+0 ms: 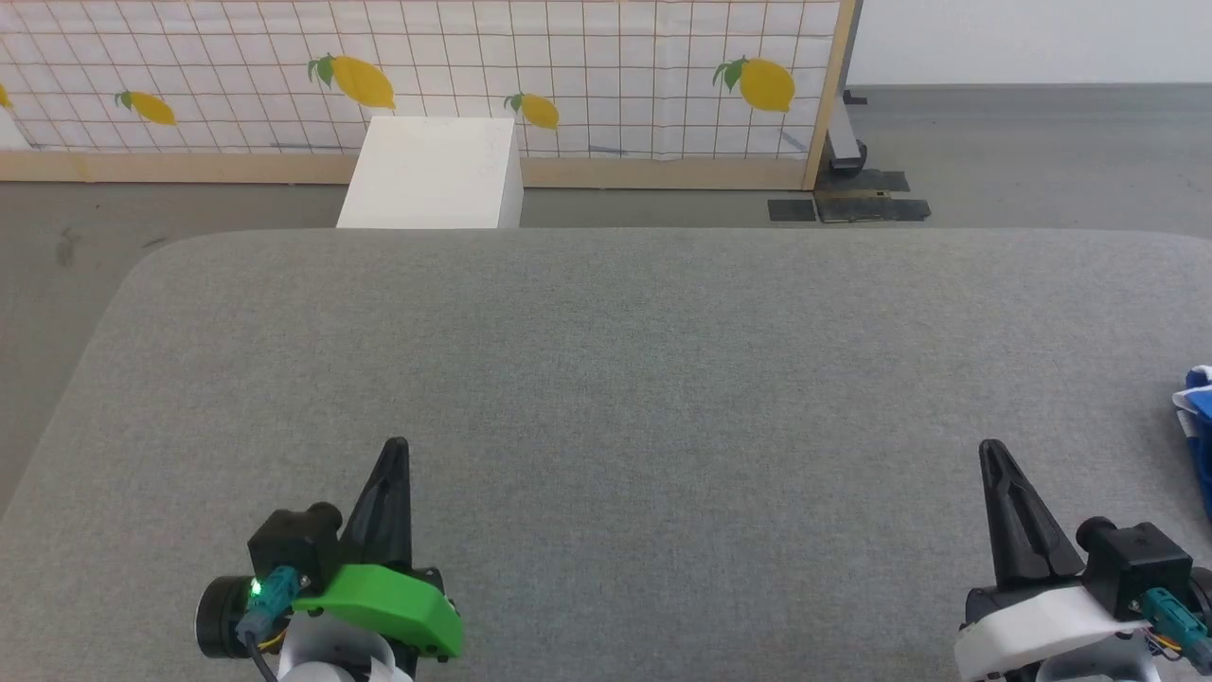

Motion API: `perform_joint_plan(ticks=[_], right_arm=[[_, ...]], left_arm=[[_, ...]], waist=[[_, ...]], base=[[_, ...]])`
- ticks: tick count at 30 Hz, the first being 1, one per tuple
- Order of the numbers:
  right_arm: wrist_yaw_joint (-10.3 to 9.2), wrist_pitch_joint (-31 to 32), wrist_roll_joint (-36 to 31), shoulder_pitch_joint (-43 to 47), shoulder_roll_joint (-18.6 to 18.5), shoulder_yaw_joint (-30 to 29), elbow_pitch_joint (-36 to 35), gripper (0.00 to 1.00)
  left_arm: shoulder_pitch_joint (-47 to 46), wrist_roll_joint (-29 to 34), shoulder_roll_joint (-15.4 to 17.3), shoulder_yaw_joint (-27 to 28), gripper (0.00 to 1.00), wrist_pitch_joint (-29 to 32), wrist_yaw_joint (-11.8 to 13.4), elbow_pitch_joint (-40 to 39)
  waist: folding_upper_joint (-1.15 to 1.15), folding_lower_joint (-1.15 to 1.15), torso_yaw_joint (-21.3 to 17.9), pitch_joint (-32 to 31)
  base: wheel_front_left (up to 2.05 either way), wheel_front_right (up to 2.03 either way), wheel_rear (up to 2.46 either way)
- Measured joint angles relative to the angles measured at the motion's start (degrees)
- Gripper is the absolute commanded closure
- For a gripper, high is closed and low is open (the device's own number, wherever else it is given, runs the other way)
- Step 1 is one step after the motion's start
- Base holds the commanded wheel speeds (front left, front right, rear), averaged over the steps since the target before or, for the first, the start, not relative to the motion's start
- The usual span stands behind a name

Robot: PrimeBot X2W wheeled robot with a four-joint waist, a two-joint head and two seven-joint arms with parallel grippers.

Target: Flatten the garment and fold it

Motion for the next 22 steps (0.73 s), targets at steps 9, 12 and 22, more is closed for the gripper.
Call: perform_joint_plan(ticks=[9,12,22], right_arm=[[0.00,1.12,-0.45,-0.38,0.00,0.43,-0.01,1.00],[0.00,1.33,-0.51,-0.50,0.00,0.55,-0.02,1.00],[0.00,2.87,-0.59,-1.16,0.00,1.14,-0.05,1.00]], left_arm=[[0.00,1.68,-0.01,0.38,1.00,1.02,0.46,-0.49],[0.00,2.15,-0.01,0.56,1.00,1.30,0.49,-0.68],[0.01,3.21,-0.01,1.31,1.00,2.59,0.96,-1.52]], waist=[[0.00,0.00,-0.12,0.03],[0.00,0.00,-0.16,0.04],[0.00,0.00,-0.31,0.08]], base=[[0.00,0.00,0.00],[0.00,0.00,0.00],[0.00,0.00,0.00]])
